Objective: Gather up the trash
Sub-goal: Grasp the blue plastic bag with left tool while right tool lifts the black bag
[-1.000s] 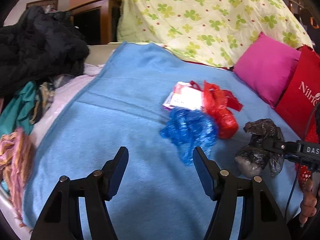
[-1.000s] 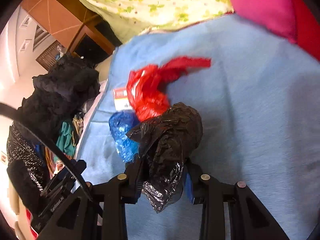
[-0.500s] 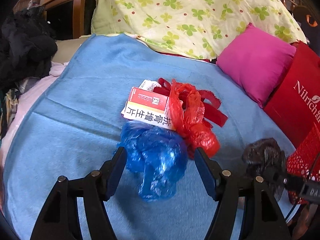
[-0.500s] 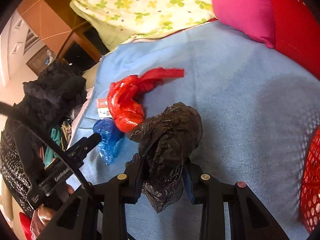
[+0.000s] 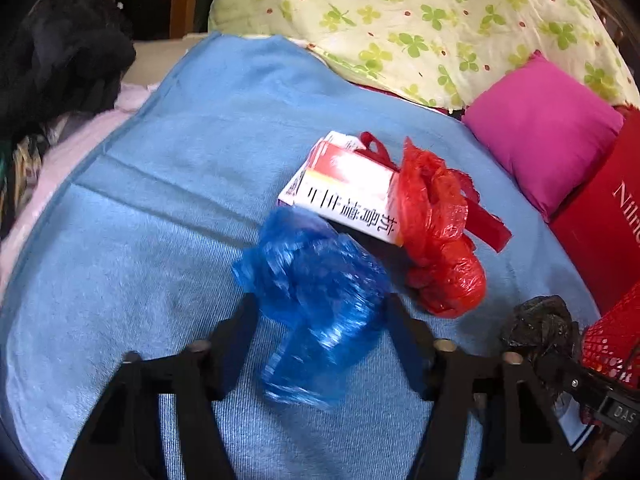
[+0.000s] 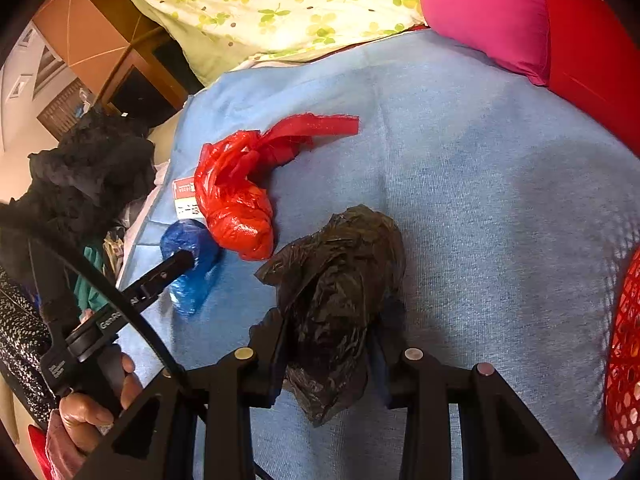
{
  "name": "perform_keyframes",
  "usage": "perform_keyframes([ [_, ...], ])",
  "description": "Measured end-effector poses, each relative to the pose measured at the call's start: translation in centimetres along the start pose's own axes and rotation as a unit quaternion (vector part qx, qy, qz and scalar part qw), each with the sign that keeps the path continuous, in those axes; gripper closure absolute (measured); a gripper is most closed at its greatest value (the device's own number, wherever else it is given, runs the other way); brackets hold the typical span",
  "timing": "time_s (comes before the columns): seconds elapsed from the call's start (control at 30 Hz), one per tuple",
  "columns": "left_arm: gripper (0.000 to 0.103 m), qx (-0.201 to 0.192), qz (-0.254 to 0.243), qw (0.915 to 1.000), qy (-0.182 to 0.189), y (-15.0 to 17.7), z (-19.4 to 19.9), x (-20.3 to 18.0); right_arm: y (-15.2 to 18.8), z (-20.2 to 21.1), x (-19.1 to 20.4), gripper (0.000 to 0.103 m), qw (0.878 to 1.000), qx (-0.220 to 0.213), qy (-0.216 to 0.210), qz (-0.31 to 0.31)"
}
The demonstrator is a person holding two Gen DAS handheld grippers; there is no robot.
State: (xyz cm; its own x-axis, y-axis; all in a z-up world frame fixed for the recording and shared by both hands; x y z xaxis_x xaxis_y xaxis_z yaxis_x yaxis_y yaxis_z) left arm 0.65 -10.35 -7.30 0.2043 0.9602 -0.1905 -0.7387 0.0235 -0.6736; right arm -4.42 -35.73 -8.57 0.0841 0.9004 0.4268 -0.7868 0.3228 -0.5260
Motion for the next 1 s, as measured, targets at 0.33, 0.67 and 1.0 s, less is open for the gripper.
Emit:
perform_keyframes([
  [0.33, 0.071, 0.016, 0.047, 0.9984, 0.025, 0.3, 0.3, 2.4, 0.1, -0.2, -0.1, 0.065, 1.000, -0.004, 0.010, -0.001],
  [0.67, 0.072, 0.047, 0.052, 0.9967, 0.040, 0.6, 1.7, 2.8, -0.2, -0.3, -0.6, 0.062, 1.000, 0.010, 0.000, -0.018],
  [1.0, 0.034, 0.027, 0.080, 0.9961, 0.025, 0.0, 4.2, 4.5, -0.7, 0.3, -1.1, 0.045, 0.999, 0.005, -0.025, -0.039],
])
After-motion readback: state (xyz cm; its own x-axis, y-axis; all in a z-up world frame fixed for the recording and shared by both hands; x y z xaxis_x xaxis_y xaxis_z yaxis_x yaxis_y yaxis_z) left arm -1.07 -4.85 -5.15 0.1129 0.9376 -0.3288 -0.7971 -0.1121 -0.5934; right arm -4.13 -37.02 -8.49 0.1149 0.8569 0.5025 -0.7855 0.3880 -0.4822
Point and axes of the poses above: each gripper's, at about its wrist camera, not at the fingertips, and z roughly against the way its jaws point, x to its left, y to its underside, the point moved 4 cm from there along -z, roughly the way its jaws point, and after that the axes turned 6 degrees about y, right-handed, at the moved point
